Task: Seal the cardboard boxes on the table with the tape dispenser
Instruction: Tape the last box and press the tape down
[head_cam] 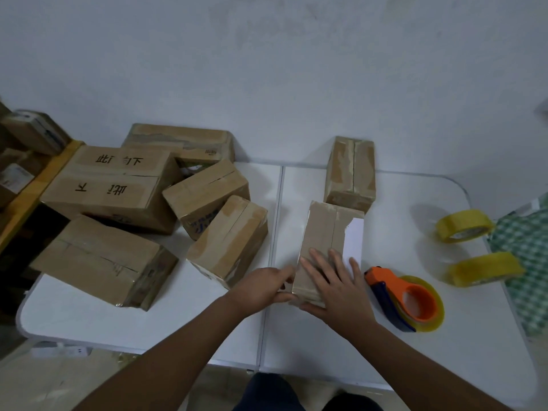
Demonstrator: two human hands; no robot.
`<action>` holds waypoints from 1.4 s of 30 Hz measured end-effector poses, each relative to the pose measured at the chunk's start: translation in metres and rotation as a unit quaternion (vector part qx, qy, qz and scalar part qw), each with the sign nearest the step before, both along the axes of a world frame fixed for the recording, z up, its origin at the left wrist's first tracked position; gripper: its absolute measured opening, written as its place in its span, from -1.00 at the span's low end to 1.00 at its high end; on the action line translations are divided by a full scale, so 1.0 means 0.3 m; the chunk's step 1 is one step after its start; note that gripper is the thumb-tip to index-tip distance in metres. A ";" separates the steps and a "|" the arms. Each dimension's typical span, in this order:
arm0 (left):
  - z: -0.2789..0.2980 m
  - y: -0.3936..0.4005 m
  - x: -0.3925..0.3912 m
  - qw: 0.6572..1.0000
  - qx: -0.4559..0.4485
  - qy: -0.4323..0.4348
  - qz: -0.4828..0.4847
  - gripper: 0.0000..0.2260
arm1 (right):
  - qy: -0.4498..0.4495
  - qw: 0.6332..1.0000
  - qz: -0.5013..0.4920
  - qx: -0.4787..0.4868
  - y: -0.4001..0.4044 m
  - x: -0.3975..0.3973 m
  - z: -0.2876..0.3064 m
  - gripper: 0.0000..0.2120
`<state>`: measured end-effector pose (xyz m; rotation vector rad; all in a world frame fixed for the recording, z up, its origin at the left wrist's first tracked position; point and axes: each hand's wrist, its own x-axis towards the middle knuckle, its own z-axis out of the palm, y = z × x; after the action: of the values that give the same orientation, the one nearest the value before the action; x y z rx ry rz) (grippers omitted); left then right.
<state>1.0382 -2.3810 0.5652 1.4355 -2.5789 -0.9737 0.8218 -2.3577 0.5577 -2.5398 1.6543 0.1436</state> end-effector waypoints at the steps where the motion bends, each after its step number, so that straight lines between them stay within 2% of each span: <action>1: 0.004 -0.011 -0.010 0.999 -0.012 -0.025 -0.021 -0.60 | -0.001 1.000 -0.001 0.000 0.001 0.000 0.001 -0.17; 4: 0.011 -0.020 -0.026 0.992 -0.065 -0.089 -0.061 -0.45 | -0.006 1.000 -0.007 0.006 0.002 0.003 0.007 -0.17; 8: 0.016 -0.032 -0.023 0.970 -0.157 -0.163 -0.094 -0.36 | -0.003 1.000 -0.002 0.008 -0.004 0.011 0.011 -0.15; 11: 0.019 -0.034 -0.028 0.963 -0.165 -0.188 -0.102 -0.34 | -0.008 1.000 0.003 0.011 -0.002 0.005 0.014 -0.13; 15: 0.012 -0.019 -0.021 0.970 -0.145 -0.174 -0.091 -0.39 | -0.011 0.998 0.012 0.060 -0.006 0.001 0.026 -0.12; 16: 0.006 -0.017 -0.013 0.973 -0.135 -0.168 -0.086 -0.42 | -0.035 0.997 0.021 0.066 -0.009 -0.007 0.026 -0.13; 18: 0.001 -0.013 0.018 0.980 -0.114 -0.153 -0.062 -0.47 | -0.140 0.985 -0.003 0.104 -0.023 -0.028 0.048 -0.22; 21: 0.010 0.001 0.074 0.992 -0.083 -0.094 0.022 -0.38 | -0.317 0.930 -0.165 0.088 -0.063 -0.076 0.087 -0.39; 22: 0.018 0.006 0.077 0.993 -0.087 -0.068 0.051 -0.33 | -0.374 0.889 -0.247 0.090 -0.080 -0.095 0.098 -0.43; 24: 0.036 0.004 0.043 0.991 -0.107 -0.025 0.081 -0.30 | -0.475 0.775 -0.375 0.183 -0.098 -0.108 0.110 -0.41; 25: 0.043 -0.003 0.008 0.991 -0.110 -0.013 0.081 -0.31 | -0.499 0.732 -0.399 0.235 -0.099 -0.102 0.111 -0.39; 28: 0.047 -0.022 -0.104 0.993 -0.071 -0.044 0.078 -0.31 | -0.544 0.695 -0.356 0.306 -0.089 -0.059 0.101 -0.43; 30: 0.029 -0.032 -0.150 0.989 -0.034 -0.106 0.096 -0.23 | -0.545 0.716 -0.309 0.308 -0.093 -0.038 0.096 -0.49; 31: 0.018 -0.035 -0.162 0.986 -0.026 -0.131 0.101 -0.19 | -0.532 0.733 -0.297 0.303 -0.102 -0.038 0.095 -0.46; 34: 0.004 -0.052 -0.189 0.980 -0.029 -0.174 0.097 -0.15 | -0.485 0.769 -0.317 0.269 -0.157 -0.059 0.103 -0.38; 37: 0.018 -0.098 -0.206 0.966 -0.054 -0.220 0.128 -0.17 | -0.419 0.825 -0.331 0.185 -0.230 -0.089 0.117 -0.49; 39: 0.030 -0.130 -0.205 0.961 -0.072 -0.226 0.138 -0.19 | -0.392 0.852 -0.322 0.126 -0.286 -0.100 0.129 -0.57; 42: 0.025 -0.156 -0.187 0.975 -0.056 -0.189 0.102 -0.13 | -0.344 0.895 -0.273 0.076 -0.384 -0.108 0.124 -0.64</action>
<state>0.9821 -2.4279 0.5728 1.9679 -2.5976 -0.5635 0.7894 -2.4728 0.5948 -1.6135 1.8294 -0.5768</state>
